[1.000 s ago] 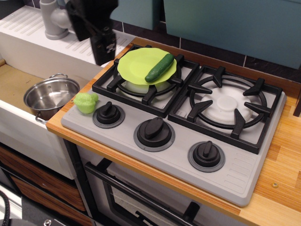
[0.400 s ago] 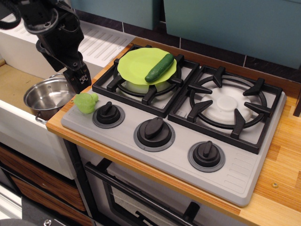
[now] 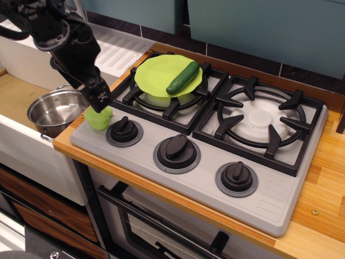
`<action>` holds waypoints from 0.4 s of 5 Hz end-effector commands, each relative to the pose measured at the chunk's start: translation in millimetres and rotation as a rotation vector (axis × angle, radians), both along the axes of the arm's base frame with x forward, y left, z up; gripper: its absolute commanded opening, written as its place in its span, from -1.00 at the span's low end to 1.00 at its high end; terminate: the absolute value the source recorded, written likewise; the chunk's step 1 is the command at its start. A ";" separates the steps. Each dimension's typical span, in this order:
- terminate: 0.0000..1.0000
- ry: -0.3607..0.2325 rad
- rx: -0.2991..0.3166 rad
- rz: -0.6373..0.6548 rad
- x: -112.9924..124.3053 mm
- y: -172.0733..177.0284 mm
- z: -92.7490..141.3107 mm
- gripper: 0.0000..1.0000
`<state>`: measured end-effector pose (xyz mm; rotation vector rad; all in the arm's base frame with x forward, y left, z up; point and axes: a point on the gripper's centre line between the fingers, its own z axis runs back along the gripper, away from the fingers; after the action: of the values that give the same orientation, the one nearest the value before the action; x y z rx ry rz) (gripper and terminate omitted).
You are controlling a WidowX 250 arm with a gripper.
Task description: Put pickle on plate and cauliflower in pot or pan in sink
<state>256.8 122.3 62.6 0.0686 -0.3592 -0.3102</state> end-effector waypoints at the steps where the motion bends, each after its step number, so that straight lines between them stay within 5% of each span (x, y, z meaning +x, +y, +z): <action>1: -1.00 -0.040 -0.008 -0.001 21.7 -3.4 1.6 1.00; 2: -1.00 -0.038 -0.009 0.021 20.7 -4.7 -0.9 1.00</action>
<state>270.0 118.2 50.0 0.0495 -0.3684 -0.2803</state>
